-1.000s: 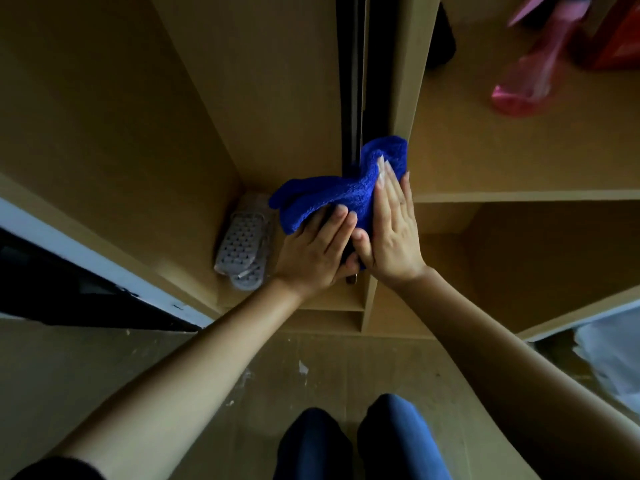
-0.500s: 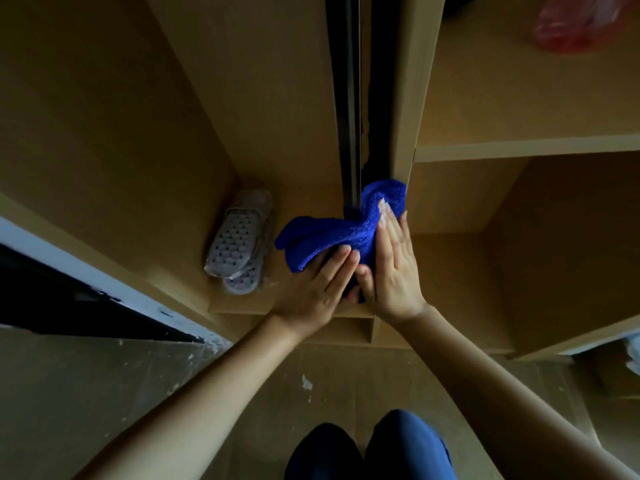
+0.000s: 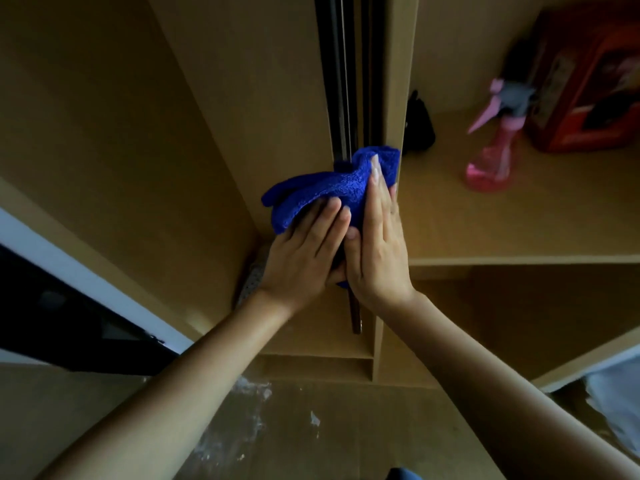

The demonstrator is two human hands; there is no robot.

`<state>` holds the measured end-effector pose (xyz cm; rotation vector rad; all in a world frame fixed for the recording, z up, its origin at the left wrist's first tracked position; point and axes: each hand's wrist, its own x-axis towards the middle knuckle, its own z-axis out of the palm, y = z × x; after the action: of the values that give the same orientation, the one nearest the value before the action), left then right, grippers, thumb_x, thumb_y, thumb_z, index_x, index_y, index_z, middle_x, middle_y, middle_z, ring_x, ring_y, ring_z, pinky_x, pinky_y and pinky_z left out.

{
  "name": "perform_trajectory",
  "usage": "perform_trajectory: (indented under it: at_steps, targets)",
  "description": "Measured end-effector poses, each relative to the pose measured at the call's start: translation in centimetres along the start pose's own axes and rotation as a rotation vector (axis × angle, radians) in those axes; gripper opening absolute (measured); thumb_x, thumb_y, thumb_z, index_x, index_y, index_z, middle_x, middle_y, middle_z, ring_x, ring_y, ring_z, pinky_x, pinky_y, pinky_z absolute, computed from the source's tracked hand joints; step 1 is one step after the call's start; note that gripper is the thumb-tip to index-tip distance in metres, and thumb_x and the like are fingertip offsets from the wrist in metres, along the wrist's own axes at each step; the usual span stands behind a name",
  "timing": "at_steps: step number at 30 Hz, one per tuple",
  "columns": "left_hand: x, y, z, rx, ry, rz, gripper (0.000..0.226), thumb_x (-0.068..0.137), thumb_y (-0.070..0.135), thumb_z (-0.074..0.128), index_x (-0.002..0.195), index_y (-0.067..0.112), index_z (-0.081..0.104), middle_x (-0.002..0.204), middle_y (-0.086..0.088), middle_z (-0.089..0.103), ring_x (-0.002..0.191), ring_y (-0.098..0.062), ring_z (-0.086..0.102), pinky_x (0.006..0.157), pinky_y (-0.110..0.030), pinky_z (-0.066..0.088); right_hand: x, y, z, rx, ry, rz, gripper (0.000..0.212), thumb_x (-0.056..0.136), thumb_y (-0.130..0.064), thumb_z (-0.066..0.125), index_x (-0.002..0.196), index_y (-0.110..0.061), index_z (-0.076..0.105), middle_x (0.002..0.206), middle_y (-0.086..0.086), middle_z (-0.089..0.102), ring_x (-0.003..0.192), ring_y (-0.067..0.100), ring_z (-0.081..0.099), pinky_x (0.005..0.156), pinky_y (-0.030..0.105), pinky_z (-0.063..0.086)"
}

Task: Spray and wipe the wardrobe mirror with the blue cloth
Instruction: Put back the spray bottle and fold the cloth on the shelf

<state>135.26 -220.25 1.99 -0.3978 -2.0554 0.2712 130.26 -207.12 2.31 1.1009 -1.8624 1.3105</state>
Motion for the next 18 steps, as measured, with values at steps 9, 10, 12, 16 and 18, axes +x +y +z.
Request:
perform_trajectory:
  at_steps: [9, 10, 12, 16, 18]
  targets:
    - [15.8, -7.4, -8.7, -0.054, 0.019, -0.043, 0.073, 0.103, 0.042, 0.028, 0.148, 0.017, -0.023, 0.155, 0.007, -0.03, 0.146, -0.011, -0.014, 0.121, -0.033, 0.0, 16.9, -8.8, -6.2, 0.048, 0.03, -0.034, 0.057, 0.103, -0.016, 0.033, 0.151, -0.002, 0.004, 0.16, 0.021, 0.013, 0.15, 0.019, 0.008, 0.123, 0.037, 0.006]
    - [17.3, -8.1, -9.5, -0.062, 0.028, -0.043, 0.074, 0.103, 0.041, 0.03, 0.148, 0.017, -0.024, 0.155, 0.007, -0.03, 0.146, -0.012, -0.014, 0.121, -0.034, 0.002, 18.5, -9.7, -6.8, 0.053, 0.029, -0.039, 0.057, 0.104, -0.016, 0.032, 0.151, -0.002, 0.003, 0.16, 0.02, 0.012, 0.15, 0.019, 0.008, 0.123, 0.039, 0.007]
    - [20.5, -9.5, -11.1, -0.073, 0.05, -0.036, 0.075, 0.103, 0.04, 0.031, 0.147, 0.018, -0.024, 0.155, 0.008, -0.03, 0.146, -0.012, -0.013, 0.121, -0.037, 0.005, 21.8, -11.3, -8.0, 0.071, 0.03, -0.052, 0.057, 0.105, -0.015, 0.032, 0.152, -0.004, 0.002, 0.161, 0.018, 0.01, 0.15, 0.017, 0.006, 0.123, 0.043, 0.008]
    - [26.5, -12.4, -14.2, -0.076, 0.079, -0.001, 0.072, 0.103, 0.039, 0.03, 0.147, 0.016, -0.022, 0.156, 0.003, -0.024, 0.146, -0.015, -0.011, 0.122, -0.04, 0.005, 27.8, -14.0, -10.3, 0.115, 0.022, -0.088, 0.058, 0.106, -0.013, 0.033, 0.153, -0.004, 0.0, 0.163, 0.014, 0.007, 0.151, 0.016, 0.005, 0.123, 0.048, 0.009]
    - [29.3, -13.6, -15.9, -0.093, 0.095, -0.009, 0.068, 0.103, 0.038, 0.028, 0.148, 0.006, -0.01, 0.158, -0.008, -0.007, 0.146, -0.019, -0.006, 0.121, -0.039, 0.005, 30.7, -15.2, -11.3, 0.13, 0.025, -0.116, 0.058, 0.106, -0.015, 0.032, 0.153, -0.003, 0.0, 0.163, 0.012, 0.007, 0.151, 0.018, 0.006, 0.122, 0.05, 0.012]
